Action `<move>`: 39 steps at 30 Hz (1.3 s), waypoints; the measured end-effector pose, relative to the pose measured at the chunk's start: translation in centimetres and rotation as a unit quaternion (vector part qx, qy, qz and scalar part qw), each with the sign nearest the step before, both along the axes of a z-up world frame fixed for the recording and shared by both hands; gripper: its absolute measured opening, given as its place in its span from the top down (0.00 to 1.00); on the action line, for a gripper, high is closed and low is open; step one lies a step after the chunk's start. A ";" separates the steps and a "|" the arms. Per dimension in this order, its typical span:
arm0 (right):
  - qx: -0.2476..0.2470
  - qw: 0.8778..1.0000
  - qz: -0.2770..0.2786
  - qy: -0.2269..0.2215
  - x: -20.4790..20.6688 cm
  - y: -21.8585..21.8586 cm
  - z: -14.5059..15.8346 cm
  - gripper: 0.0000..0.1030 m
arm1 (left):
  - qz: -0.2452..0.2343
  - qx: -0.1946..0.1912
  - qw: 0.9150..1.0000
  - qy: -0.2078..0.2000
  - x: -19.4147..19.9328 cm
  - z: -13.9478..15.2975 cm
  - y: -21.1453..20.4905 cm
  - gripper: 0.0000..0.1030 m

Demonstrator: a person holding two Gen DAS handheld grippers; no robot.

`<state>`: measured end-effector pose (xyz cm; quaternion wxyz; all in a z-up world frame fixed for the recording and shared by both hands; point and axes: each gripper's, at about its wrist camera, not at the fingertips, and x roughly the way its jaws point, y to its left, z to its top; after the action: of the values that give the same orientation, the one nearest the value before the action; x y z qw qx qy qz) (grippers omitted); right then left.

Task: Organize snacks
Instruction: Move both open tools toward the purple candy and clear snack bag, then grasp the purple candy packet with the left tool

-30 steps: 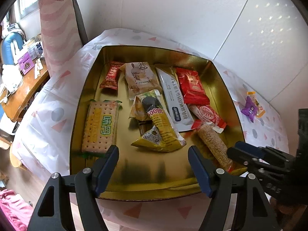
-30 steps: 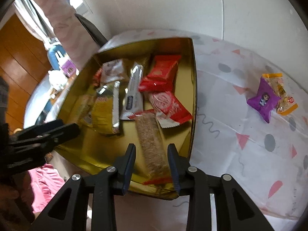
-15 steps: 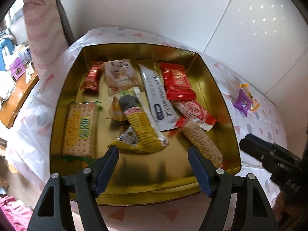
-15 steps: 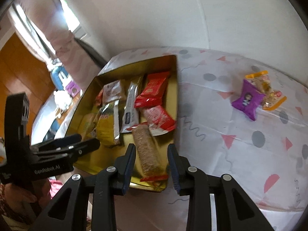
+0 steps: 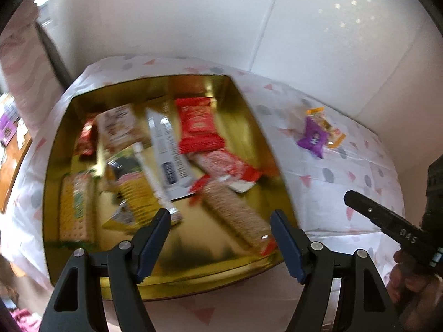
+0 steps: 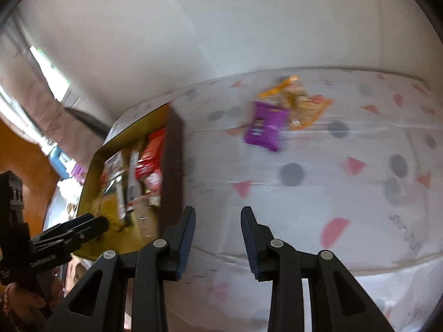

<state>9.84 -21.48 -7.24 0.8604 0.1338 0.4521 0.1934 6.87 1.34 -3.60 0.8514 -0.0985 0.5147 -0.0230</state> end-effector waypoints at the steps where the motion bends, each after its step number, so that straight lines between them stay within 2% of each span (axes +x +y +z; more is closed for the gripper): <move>1: 0.000 1.000 -0.010 0.002 -0.1 -0.8 -0.2 0.67 | -0.007 -0.001 1.000 -0.001 0.2 0.2 -0.6 0.27; 3: -0.005 1.000 -0.029 0.004 -0.2 -2.1 -0.5 0.67 | -0.018 -0.003 1.000 -0.003 0.7 0.4 -1.7 0.27; 5: -0.005 0.999 -0.045 0.007 -0.3 -3.5 -0.8 0.67 | -0.027 -0.005 1.000 -0.002 1.4 0.6 -2.9 0.21; 9: -0.006 0.997 -0.072 0.010 -0.7 -5.9 -1.0 0.67 | -0.044 -0.014 0.999 -0.004 3.0 1.0 -5.4 0.20; 17: 0.000 0.994 -0.105 0.008 -0.4 -9.5 -0.8 0.67 | -0.072 -0.008 0.997 -0.010 7.7 0.9 -10.7 0.20; 21: 0.001 0.994 -0.112 0.006 0.0 -10.7 -0.6 0.67 | -0.076 0.022 0.997 -0.007 10.5 -0.3 -13.0 0.20; 28: 0.000 0.993 -0.120 0.003 0.7 -12.8 -0.4 0.67 | -0.088 0.041 0.995 0.009 14.1 -3.3 -15.3 0.21; 32: -0.005 0.992 -0.125 0.002 1.2 -13.8 -0.4 0.67 | -0.104 0.050 0.993 0.003 15.6 -4.6 -16.6 0.22; 34: -0.005 0.992 -0.125 0.006 1.5 -14.1 -0.6 0.67 | -0.112 0.052 0.992 0.001 16.2 -5.1 -17.0 0.26; 38: -0.007 0.993 -0.120 0.009 2.0 -14.3 -0.7 0.67 | -0.134 0.034 0.990 0.023 17.2 -6.8 -17.4 0.53; 39: -0.008 0.993 -0.117 0.009 2.2 -14.2 -0.7 0.67 | -0.136 0.034 0.990 0.021 17.1 -7.0 -17.4 0.53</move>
<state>12.03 -35.71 -7.97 0.8742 0.1806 0.4424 0.0861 23.95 -16.02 -10.59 0.8322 0.0012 0.5414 -0.1193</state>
